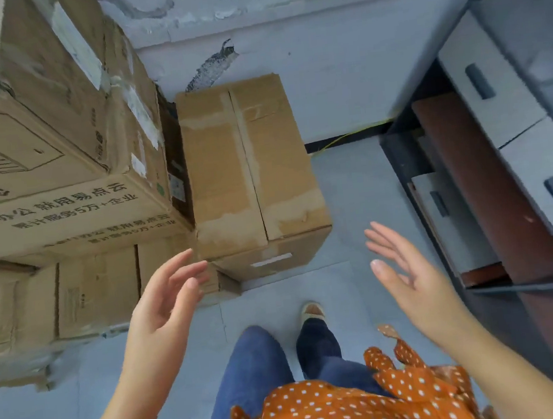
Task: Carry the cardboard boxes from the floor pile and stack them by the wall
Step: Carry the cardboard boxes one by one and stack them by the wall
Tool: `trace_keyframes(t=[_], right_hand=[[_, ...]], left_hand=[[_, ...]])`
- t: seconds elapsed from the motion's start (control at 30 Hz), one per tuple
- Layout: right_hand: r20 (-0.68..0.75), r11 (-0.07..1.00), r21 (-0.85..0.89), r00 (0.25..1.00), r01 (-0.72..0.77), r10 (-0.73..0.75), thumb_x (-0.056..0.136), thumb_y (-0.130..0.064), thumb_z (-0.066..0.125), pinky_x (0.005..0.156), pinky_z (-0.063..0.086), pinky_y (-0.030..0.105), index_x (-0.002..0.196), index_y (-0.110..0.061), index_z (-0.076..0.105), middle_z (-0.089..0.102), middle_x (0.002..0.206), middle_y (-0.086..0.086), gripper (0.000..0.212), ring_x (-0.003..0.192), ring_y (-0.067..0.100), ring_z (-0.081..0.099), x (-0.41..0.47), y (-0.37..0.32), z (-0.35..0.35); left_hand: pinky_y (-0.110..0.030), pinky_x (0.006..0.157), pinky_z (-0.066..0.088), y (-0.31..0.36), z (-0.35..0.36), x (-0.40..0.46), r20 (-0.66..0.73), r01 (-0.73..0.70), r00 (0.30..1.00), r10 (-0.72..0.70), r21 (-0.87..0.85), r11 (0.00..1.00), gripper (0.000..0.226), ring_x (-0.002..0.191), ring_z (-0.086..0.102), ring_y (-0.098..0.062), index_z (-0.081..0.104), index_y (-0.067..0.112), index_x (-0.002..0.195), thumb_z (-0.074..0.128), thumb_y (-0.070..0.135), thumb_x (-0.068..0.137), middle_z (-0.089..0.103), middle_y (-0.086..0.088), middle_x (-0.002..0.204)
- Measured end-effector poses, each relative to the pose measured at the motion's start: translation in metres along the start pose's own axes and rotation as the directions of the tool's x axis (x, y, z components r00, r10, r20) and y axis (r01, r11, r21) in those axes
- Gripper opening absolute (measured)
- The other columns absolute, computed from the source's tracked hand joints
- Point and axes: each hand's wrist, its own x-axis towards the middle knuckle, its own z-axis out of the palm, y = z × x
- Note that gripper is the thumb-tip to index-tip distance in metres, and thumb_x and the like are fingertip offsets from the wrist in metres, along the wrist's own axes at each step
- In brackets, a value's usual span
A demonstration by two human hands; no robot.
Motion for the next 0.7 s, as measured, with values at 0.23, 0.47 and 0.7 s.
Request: trace_keyframes(t=[0.23, 0.47, 0.7], right_hand=[[-0.439, 0.980, 0.196, 0.889, -0.047, 0.130, 0.076, -0.058, 0.051, 0.080, 0.054, 0.015, 0.117, -0.068, 0.047, 0.053, 0.130, -0.031, 0.043, 0.123, -0.004, 0.050, -0.104, 0.000, 0.031], [-0.787, 0.905, 0.408, 0.548, 0.118, 0.283, 0.078, -0.042, 0.052, 0.095, 0.050, 0.031, 0.119, -0.043, 0.053, 0.063, 0.119, -0.025, 0.041, 0.116, 0.000, 0.058, -0.186, -0.004, 0.135], [-0.854, 0.847, 0.513, 0.180, 0.137, 0.488, 0.078, -0.050, 0.051, 0.094, 0.052, 0.029, 0.119, -0.044, 0.054, 0.063, 0.122, -0.020, 0.041, 0.114, 0.003, 0.060, -0.290, -0.012, 0.224]], left_hand=[[-0.022, 0.084, 0.054, 0.011, -0.011, 0.004, 0.233, -0.074, 0.970, 0.069, 0.014, 0.997, 0.029, 0.099, 0.066, -0.008, 0.059, 0.031, 0.114, 0.049, 0.027, 0.087, 0.071, 0.011, 0.104], [-0.035, 0.092, 0.050, 0.024, -0.034, 0.007, 0.591, -0.288, 0.782, 0.198, 0.061, 0.956, 0.034, 0.102, 0.065, -0.005, 0.059, 0.033, 0.116, 0.048, 0.040, 0.085, 0.070, 0.012, 0.106], [-0.039, 0.094, 0.047, 0.013, -0.037, -0.038, 0.881, -0.382, 0.454, 0.130, 0.061, 0.922, 0.035, 0.102, 0.066, -0.007, 0.059, 0.040, 0.113, 0.050, 0.045, 0.080, 0.070, 0.011, 0.107]])
